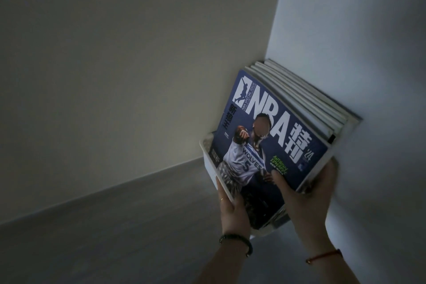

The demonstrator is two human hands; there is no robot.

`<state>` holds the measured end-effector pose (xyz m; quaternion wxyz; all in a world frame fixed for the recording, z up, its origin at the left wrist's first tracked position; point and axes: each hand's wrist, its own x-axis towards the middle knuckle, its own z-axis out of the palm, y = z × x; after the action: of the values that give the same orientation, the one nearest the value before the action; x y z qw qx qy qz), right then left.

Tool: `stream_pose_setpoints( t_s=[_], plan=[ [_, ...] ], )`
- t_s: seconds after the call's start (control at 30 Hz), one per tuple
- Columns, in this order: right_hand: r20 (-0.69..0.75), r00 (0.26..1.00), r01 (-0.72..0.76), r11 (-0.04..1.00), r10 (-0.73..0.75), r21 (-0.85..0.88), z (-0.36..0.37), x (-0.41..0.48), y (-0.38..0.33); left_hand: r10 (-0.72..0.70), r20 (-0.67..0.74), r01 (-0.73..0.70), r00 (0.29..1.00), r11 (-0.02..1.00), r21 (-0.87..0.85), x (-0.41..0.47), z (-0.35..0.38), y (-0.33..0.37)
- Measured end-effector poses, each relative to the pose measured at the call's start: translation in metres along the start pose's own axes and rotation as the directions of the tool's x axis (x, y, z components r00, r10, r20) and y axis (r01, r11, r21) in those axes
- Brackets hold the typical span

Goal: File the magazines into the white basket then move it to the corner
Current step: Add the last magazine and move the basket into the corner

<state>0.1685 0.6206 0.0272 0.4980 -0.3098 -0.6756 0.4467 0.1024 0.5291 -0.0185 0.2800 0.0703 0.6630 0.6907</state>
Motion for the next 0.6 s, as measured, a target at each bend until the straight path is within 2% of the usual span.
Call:
stream_pose_setpoints(
  t_s=[0.03, 0.17, 0.23, 0.3, 0.33, 0.37, 0.4, 0.43, 0.47, 0.5, 0.53, 0.57, 0.6],
  plan=[
    [-0.03, 0.999, 0.011, 1.0, -0.01, 0.006, 0.001, 0.002, -0.002, -0.007, -0.026, 0.007, 1.0, 1.0, 0.009, 0.001, 0.002, -0.002],
    [-0.08, 0.995, 0.055, 0.998, -0.054, 0.016, 0.005, 0.003, -0.003, -0.043, -0.07, 0.031, 0.997, 0.987, -0.155, -0.001, 0.002, 0.004],
    [-0.08, 0.994, 0.077, 0.997, -0.076, 0.013, 0.005, 0.003, -0.002, -0.041, -0.058, 0.033, 0.997, 0.99, -0.136, -0.002, 0.001, 0.006],
    [-0.06, 0.994, 0.092, 0.996, -0.091, 0.01, 0.003, 0.006, 0.0, 0.002, -0.065, -0.001, 0.998, 1.0, 0.017, -0.004, 0.0, 0.005],
    [-0.05, 0.994, 0.096, 0.995, -0.096, 0.0, 0.001, 0.007, 0.0, 0.126, -0.094, -0.108, 0.988, 0.977, 0.185, -0.007, 0.001, 0.01],
    [-0.043, 0.994, 0.097, 0.995, -0.097, -0.013, -0.001, 0.009, 0.001, 0.325, -0.096, -0.275, 0.941, 0.897, 0.347, -0.009, 0.003, 0.017],
    [-0.04, 0.994, 0.097, 0.995, -0.097, -0.018, -0.003, 0.011, 0.002, 0.499, -0.044, -0.434, 0.866, 0.791, 0.432, -0.007, 0.007, 0.024],
    [-0.038, 0.994, 0.099, 0.995, -0.099, -0.02, -0.004, 0.013, 0.004, 0.547, 0.0, -0.495, 0.837, 0.756, 0.428, -0.003, 0.012, 0.032],
    [-0.034, 0.994, 0.103, 0.994, -0.104, -0.027, -0.005, 0.015, 0.005, 0.451, -0.002, -0.421, 0.893, 0.835, 0.354, 0.002, 0.019, 0.043],
    [-0.032, 0.994, 0.107, 0.993, -0.108, -0.041, -0.005, 0.016, 0.006, 0.238, -0.025, -0.226, 0.971, 0.945, 0.235, 0.009, 0.026, 0.054],
    [-0.032, 0.993, 0.112, 0.992, -0.114, -0.054, -0.005, 0.016, 0.007, -0.018, -0.029, 0.021, 0.999, 0.993, 0.115, 0.018, 0.031, 0.061],
    [-0.037, 0.992, 0.116, 0.991, -0.118, -0.063, -0.006, 0.016, 0.007, -0.209, -0.022, 0.21, 0.978, 0.977, 0.025, 0.027, 0.034, 0.064],
    [-0.046, 0.992, 0.114, 0.991, -0.118, -0.07, -0.006, 0.016, 0.007, -0.307, -0.025, 0.306, 0.951, 0.952, -0.029, 0.034, 0.036, 0.062]
  ],
)
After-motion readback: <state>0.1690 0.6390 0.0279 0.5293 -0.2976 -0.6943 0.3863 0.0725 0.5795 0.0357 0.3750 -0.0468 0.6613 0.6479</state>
